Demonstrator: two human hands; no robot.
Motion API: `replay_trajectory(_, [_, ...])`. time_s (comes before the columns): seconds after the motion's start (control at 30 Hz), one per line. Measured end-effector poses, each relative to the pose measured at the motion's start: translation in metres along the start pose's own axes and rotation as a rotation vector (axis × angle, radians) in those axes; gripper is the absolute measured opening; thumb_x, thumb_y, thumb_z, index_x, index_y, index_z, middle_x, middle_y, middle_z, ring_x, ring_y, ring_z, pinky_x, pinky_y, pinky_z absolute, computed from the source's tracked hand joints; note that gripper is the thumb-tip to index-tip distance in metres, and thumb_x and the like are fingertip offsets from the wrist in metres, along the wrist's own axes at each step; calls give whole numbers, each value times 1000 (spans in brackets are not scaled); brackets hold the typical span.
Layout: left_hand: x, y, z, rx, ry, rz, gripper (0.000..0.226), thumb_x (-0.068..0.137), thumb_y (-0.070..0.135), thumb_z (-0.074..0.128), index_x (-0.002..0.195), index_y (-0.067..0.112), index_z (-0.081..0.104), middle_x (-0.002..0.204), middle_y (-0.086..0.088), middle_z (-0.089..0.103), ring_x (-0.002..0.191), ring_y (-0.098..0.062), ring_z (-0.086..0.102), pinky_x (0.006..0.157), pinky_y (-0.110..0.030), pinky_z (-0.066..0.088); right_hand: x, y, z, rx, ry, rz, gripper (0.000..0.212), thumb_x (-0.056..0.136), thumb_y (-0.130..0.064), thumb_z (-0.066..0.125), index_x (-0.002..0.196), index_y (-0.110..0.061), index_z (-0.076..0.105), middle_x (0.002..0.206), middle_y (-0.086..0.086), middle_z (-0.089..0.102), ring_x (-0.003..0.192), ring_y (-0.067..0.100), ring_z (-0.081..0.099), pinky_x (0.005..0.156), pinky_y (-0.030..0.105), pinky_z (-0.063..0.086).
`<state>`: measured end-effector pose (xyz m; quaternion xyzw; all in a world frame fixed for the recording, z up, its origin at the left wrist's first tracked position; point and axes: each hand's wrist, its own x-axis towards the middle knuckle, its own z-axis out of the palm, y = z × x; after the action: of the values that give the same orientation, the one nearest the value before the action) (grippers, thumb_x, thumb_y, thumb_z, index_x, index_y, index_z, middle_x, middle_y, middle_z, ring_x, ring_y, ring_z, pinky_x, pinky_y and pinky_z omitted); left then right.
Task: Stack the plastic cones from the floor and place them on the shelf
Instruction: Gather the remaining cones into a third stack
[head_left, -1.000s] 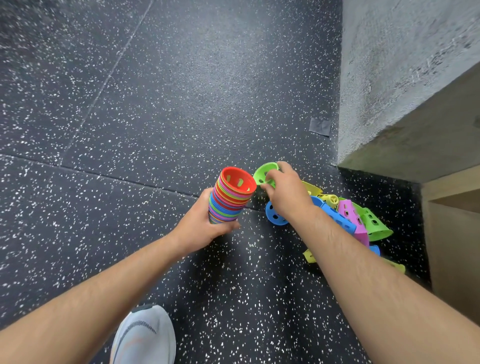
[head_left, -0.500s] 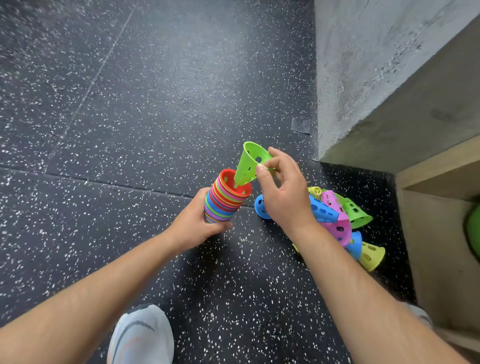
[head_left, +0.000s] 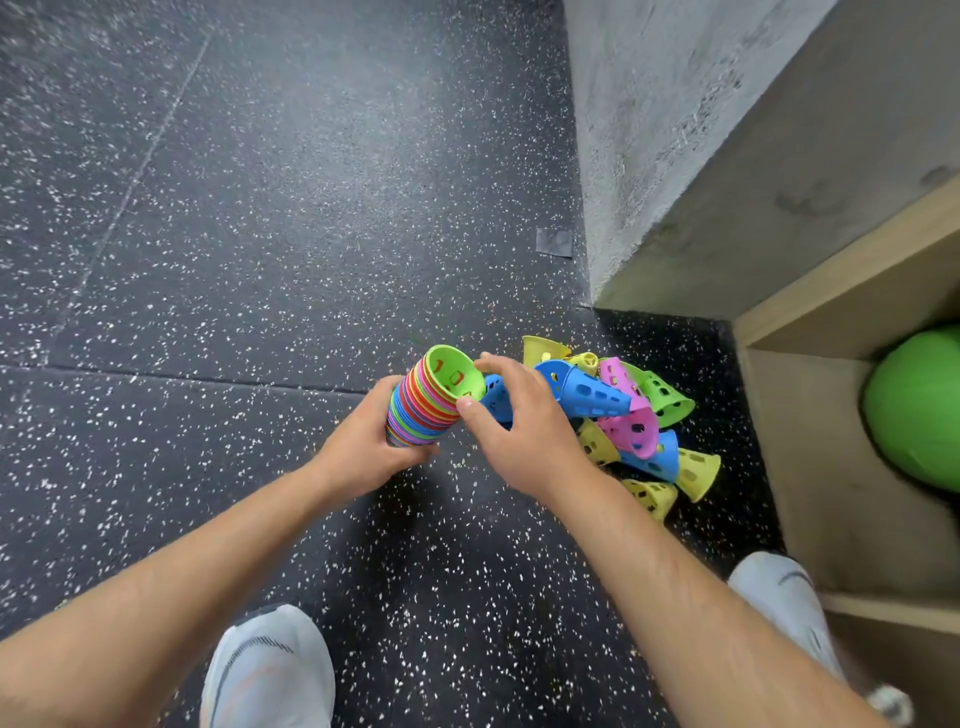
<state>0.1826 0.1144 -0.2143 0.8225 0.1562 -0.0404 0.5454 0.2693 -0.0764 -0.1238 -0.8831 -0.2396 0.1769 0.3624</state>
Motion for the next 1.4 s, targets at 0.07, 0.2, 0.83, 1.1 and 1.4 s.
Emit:
replay_trajectory(0.07, [1, 2, 5, 2, -20, -8, 71, 76, 21, 88, 133, 36, 48, 114, 11, 68, 100, -9, 67, 95, -33, 54, -2, 10, -8, -74, 98, -12, 39, 96, -37, 59, 131, -22, 54, 137, -9, 53, 131, 9, 39, 113, 28, 28])
replay_trajectory(0.2, [4, 10, 25, -26, -91, 4, 75, 70, 31, 87, 133, 38, 47, 115, 13, 68, 104, -12, 68, 100, -41, 55, -4, 39, -29, -292, 267, -20, 41, 90, -26, 59, 130, -19, 56, 135, -1, 55, 127, 23, 45, 112, 42, 34])
replay_trajectory(0.83, [7, 26, 69, -68, -164, 23, 73, 72, 31, 92, 128, 46, 47, 117, 23, 66, 110, -6, 66, 101, -28, 51, 23, 96, -48, -728, -45, 105, 63, 88, -42, 70, 142, -31, 41, 139, 4, 43, 127, 29, 43, 110, 43, 27])
replay_trajectory(1.1, [6, 24, 67, -46, -171, 47, 76, 74, 31, 92, 130, 50, 44, 121, 18, 64, 111, -5, 65, 104, -34, 51, 14, 91, -57, -545, 173, 69, 52, 79, -32, 73, 126, -25, 52, 126, -2, 52, 115, 25, 49, 100, 39, 29])
replay_trajectory(1.4, [4, 23, 64, -104, -148, 27, 75, 68, 43, 90, 129, 49, 45, 119, 20, 63, 112, -10, 65, 105, -44, 52, -11, 29, -72, 172, 573, 172, 51, 73, -55, 78, 97, -22, 48, 116, -12, 58, 109, 10, 56, 93, 37, 49])
